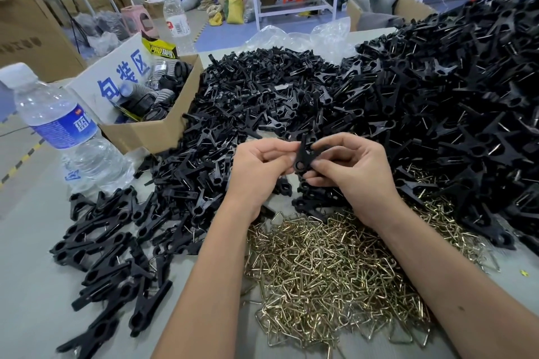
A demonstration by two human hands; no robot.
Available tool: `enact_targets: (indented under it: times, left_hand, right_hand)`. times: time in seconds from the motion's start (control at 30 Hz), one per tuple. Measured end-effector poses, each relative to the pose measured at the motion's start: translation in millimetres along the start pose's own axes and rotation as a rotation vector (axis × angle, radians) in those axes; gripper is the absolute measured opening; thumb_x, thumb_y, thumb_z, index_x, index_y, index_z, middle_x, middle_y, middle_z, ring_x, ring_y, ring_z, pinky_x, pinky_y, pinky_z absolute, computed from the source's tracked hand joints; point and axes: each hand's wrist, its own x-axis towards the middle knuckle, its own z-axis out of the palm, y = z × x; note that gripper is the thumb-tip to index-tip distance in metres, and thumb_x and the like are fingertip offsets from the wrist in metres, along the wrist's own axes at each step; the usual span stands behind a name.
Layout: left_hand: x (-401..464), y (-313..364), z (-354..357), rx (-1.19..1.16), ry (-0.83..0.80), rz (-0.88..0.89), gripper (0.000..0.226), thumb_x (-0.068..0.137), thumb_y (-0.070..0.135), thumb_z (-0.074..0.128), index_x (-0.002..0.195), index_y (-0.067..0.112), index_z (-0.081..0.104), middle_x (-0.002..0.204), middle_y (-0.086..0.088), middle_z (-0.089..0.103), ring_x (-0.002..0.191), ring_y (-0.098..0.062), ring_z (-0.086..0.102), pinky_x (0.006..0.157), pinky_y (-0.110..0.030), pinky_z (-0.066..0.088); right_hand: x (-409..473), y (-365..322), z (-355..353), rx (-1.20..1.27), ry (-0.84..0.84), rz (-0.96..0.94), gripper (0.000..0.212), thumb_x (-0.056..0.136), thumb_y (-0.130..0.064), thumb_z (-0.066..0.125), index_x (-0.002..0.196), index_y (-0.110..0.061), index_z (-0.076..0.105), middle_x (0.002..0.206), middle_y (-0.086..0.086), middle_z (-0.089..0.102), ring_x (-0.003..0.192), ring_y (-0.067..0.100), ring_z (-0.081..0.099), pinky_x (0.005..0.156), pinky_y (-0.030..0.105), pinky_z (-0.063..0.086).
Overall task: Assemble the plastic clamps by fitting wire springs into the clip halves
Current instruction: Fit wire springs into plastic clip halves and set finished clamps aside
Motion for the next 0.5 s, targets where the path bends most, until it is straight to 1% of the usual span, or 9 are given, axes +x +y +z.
enact_targets:
  times: [0.1, 0.13, 0.2, 0.23, 0.3, 0.33, 0.4, 0.47, 0.5]
  left_hand:
    - [-1, 4, -5, 0.118, -0.106, 0.05, 0.035, 0.089, -0.007, 0.064, 0.109, 0.016, 0.08, 0.101, 0.001, 0.081, 0.098, -0.012, 0.075, 0.086, -0.022, 0.057]
    - [-3, 6, -6, 0.139, -0.156, 0.056, 0.036, 0.087, -0.005, 0.069, 0.114, 0.018, 0.079, 0.103, 0.002, 0.08, 0.1, -0.012, 0.074, 0.089, -0.025, 0.058]
    - [-3, 6, -8, 0.173, -0.205, 0.079, 0.046, 0.08, -0.006, 0.082, 0.12, 0.015, 0.076, 0.103, -0.003, 0.077, 0.09, -0.016, 0.071, 0.091, -0.035, 0.059]
    - [-3, 6, -8, 0.197, -0.191, 0.103, 0.05, 0.076, -0.007, 0.085, 0.121, 0.012, 0.076, 0.1, -0.008, 0.071, 0.085, -0.018, 0.065, 0.089, -0.039, 0.058]
    - [-1, 6, -10, 0.243, -0.147, 0.155, 0.048, 0.073, -0.007, 0.087, 0.116, 0.011, 0.077, 0.098, -0.017, 0.068, 0.082, -0.019, 0.061, 0.084, -0.037, 0.056]
    - [-1, 6, -12, 0.264, -0.136, 0.173, 0.045, 0.073, -0.006, 0.087, 0.114, 0.01, 0.078, 0.099, -0.017, 0.071, 0.082, -0.017, 0.065, 0.082, -0.032, 0.058]
    - [1, 5, -16, 0.302, -0.107, 0.187, 0.039, 0.076, -0.004, 0.086, 0.112, 0.007, 0.079, 0.095, -0.009, 0.077, 0.079, -0.011, 0.07, 0.076, -0.024, 0.059]
    - [3, 1, -20, 0.306, -0.026, 0.181, 0.034, 0.079, -0.002, 0.085, 0.111, 0.009, 0.079, 0.092, -0.002, 0.08, 0.077, -0.011, 0.073, 0.073, -0.025, 0.06]
    - [5, -1, -22, 0.296, 0.033, 0.176, 0.032, 0.081, 0.001, 0.084, 0.111, 0.011, 0.079, 0.091, 0.001, 0.08, 0.078, -0.013, 0.073, 0.074, -0.029, 0.061]
  right_hand:
    - [-2, 0, 1, -0.027, 0.035, -0.018, 0.018, 0.085, 0.013, 0.074, 0.088, -0.005, 0.071, 0.082, 0.02, 0.076, 0.072, 0.037, 0.078, 0.063, 0.031, 0.063]
    - [-2, 0, 1, -0.036, 0.043, -0.023, 0.017, 0.085, 0.013, 0.075, 0.087, -0.004, 0.07, 0.083, 0.02, 0.076, 0.073, 0.036, 0.078, 0.063, 0.031, 0.063]
    - [-2, 0, 0, -0.063, 0.053, -0.037, 0.016, 0.084, 0.012, 0.076, 0.086, -0.002, 0.07, 0.084, 0.018, 0.077, 0.075, 0.034, 0.078, 0.063, 0.03, 0.063]
    - [-2, 1, 0, -0.085, 0.055, -0.042, 0.015, 0.084, 0.011, 0.077, 0.086, -0.002, 0.07, 0.083, 0.017, 0.078, 0.074, 0.033, 0.078, 0.062, 0.03, 0.063]
    - [-2, 1, 1, -0.115, 0.04, -0.042, 0.014, 0.083, 0.01, 0.078, 0.088, -0.001, 0.071, 0.081, 0.016, 0.078, 0.071, 0.032, 0.078, 0.061, 0.03, 0.063]
    - [-3, 0, 3, -0.117, 0.028, -0.039, 0.014, 0.083, 0.009, 0.079, 0.089, -0.001, 0.071, 0.08, 0.017, 0.077, 0.07, 0.033, 0.078, 0.06, 0.03, 0.063]
    - [-3, -4, 5, -0.127, 0.005, -0.031, 0.014, 0.084, 0.006, 0.08, 0.094, -0.001, 0.071, 0.08, 0.017, 0.077, 0.07, 0.032, 0.077, 0.06, 0.03, 0.062]
    - [-2, -9, 6, -0.251, -0.007, -0.055, 0.015, 0.087, -0.005, 0.082, 0.096, -0.007, 0.071, 0.08, 0.01, 0.077, 0.068, 0.026, 0.076, 0.057, 0.029, 0.06]
    - [0, -13, 7, -0.4, -0.029, -0.096, 0.013, 0.087, -0.012, 0.083, 0.095, -0.011, 0.073, 0.078, 0.004, 0.077, 0.066, 0.019, 0.075, 0.056, 0.025, 0.058]
